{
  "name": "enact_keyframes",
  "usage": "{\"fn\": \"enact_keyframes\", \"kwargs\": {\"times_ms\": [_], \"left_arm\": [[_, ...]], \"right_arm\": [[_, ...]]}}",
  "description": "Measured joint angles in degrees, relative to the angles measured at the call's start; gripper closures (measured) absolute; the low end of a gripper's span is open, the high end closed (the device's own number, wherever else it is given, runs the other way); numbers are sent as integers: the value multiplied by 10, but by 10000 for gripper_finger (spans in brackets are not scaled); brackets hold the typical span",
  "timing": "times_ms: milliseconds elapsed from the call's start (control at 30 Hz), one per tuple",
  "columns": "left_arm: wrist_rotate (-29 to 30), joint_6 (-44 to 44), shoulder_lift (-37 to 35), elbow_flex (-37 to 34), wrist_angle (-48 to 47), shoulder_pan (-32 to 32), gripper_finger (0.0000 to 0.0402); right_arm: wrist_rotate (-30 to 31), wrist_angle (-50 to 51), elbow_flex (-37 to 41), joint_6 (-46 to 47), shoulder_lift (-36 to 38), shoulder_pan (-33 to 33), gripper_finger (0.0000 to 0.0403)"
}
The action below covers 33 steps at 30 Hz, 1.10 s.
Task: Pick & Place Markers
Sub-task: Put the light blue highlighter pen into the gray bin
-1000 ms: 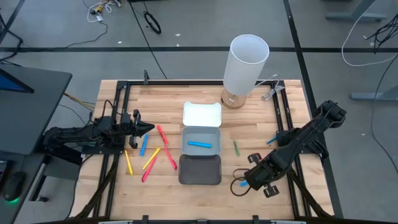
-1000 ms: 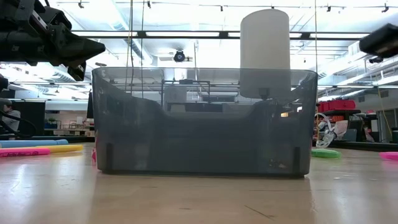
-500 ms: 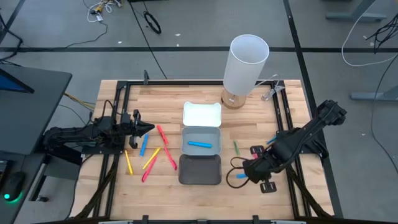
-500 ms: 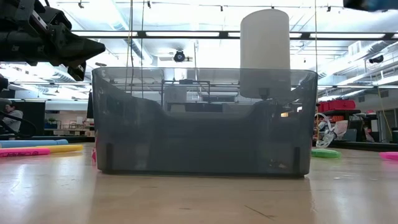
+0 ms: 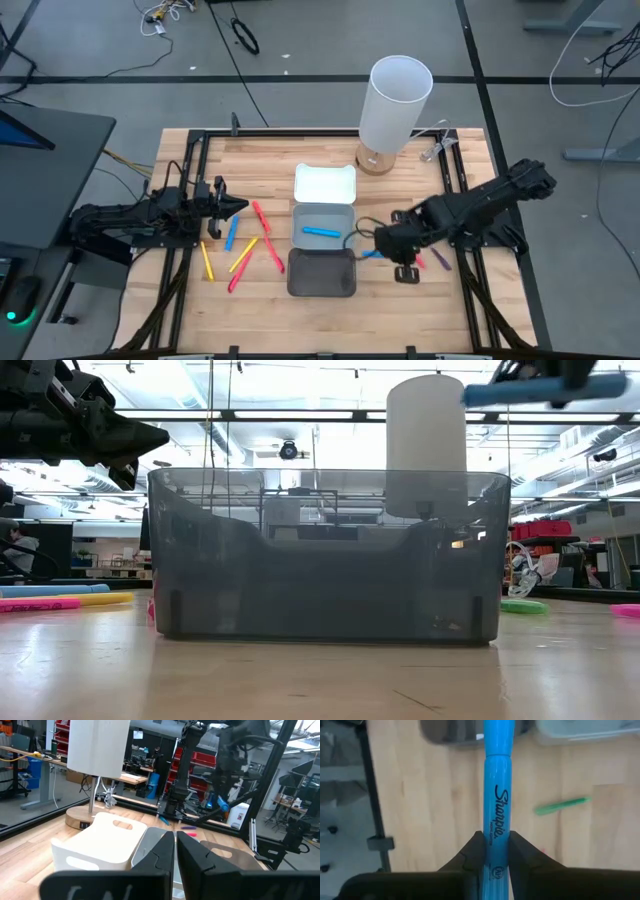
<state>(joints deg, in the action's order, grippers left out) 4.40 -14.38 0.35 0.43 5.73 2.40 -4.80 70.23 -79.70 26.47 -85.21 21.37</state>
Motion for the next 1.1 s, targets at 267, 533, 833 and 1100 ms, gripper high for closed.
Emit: {"fn": "enact_keyframes", "kwargs": {"times_ms": [267,533,833,1100], "left_arm": [[0,0,0,0,0,0,378],[0,0,0,0,0,0,378],[0,0,0,0,0,0,378],[0,0,0,0,0,0,378]], "right_arm": [[-12,-5,-10,-27,-13,-73,350],[-17,-7,-70,-67,-61,-128,350],[-21,-6,-156,-104,-139,-172,350],[-23,-1,-240,-129,-219,-202,350]]}}
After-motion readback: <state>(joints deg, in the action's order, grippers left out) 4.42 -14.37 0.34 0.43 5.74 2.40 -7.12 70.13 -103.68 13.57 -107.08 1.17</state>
